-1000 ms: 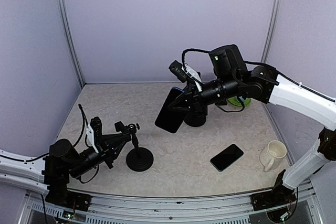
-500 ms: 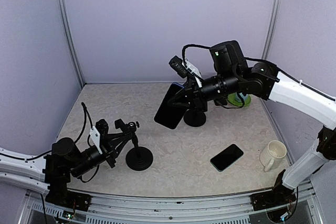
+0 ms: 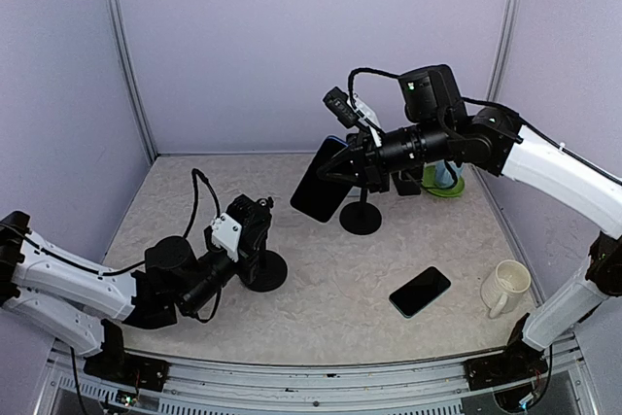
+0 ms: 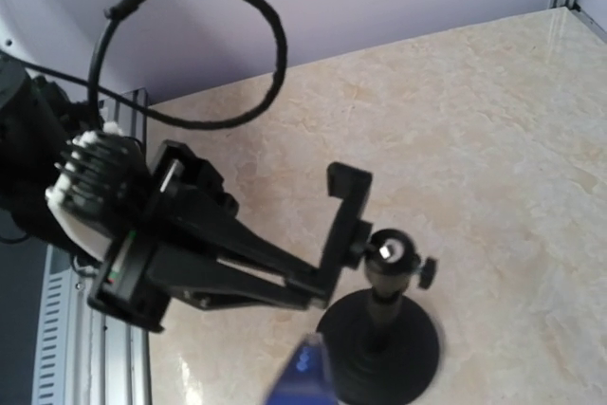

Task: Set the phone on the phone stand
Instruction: Move the phone stand to the center of the board.

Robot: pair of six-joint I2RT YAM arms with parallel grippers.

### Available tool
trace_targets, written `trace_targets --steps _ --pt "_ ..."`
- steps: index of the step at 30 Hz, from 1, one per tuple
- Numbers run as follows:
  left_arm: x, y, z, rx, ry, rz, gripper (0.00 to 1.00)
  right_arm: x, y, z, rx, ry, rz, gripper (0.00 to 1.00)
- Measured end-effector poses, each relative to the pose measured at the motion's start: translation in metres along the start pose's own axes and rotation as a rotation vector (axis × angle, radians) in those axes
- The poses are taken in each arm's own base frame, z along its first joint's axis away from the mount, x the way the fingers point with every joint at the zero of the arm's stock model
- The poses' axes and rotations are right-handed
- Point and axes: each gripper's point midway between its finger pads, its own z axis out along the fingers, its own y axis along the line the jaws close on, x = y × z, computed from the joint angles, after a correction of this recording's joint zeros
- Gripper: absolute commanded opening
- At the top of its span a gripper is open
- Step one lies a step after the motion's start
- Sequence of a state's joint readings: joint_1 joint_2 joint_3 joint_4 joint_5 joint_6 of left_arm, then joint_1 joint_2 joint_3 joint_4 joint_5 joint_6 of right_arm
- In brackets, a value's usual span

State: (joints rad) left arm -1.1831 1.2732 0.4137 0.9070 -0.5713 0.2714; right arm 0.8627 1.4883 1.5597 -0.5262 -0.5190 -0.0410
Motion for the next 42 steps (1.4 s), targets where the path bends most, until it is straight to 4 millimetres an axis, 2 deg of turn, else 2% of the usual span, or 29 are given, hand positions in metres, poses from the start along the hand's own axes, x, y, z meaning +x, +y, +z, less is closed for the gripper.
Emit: trace_targets --steps 9,13,20,27,29,33,37,42 --pt "-0.032 0.011 0.036 -0.191 -0.078 -0.111 0.00 -0.004 -0.004 -0.008 0.018 -0.015 -0.010 0.00" --pt "-0.039 -0.002 0.060 -0.260 -0.099 -0.166 0.00 -0.009 -0.004 -0.015 0.027 -0.030 -0.019 0.00" --pt "-0.025 -0.041 0.085 -0.304 -0.074 -0.180 0.00 -0.018 -0.001 -0.030 0.046 -0.060 -0.037 0.00" --pt "-0.015 -0.057 0.088 -0.301 -0.051 -0.196 0.01 -0.021 0.002 -0.049 0.079 -0.084 -0.051 0.00" --pt "-0.014 -0.059 0.089 -0.294 -0.047 -0.209 0.06 -0.022 0.002 -0.053 0.085 -0.090 -0.054 0.00" --pt "-0.014 -0.062 0.090 -0.284 -0.049 -0.234 0.08 -0.023 0.002 -0.056 0.093 -0.095 -0.055 0.00" --pt "-0.015 -0.067 0.091 -0.267 -0.051 -0.253 0.22 -0.022 0.000 -0.056 0.100 -0.093 -0.054 0.00" --pt "-0.024 -0.081 0.090 -0.202 -0.078 -0.284 0.46 -0.022 -0.002 -0.057 0.108 -0.093 -0.053 0.00"
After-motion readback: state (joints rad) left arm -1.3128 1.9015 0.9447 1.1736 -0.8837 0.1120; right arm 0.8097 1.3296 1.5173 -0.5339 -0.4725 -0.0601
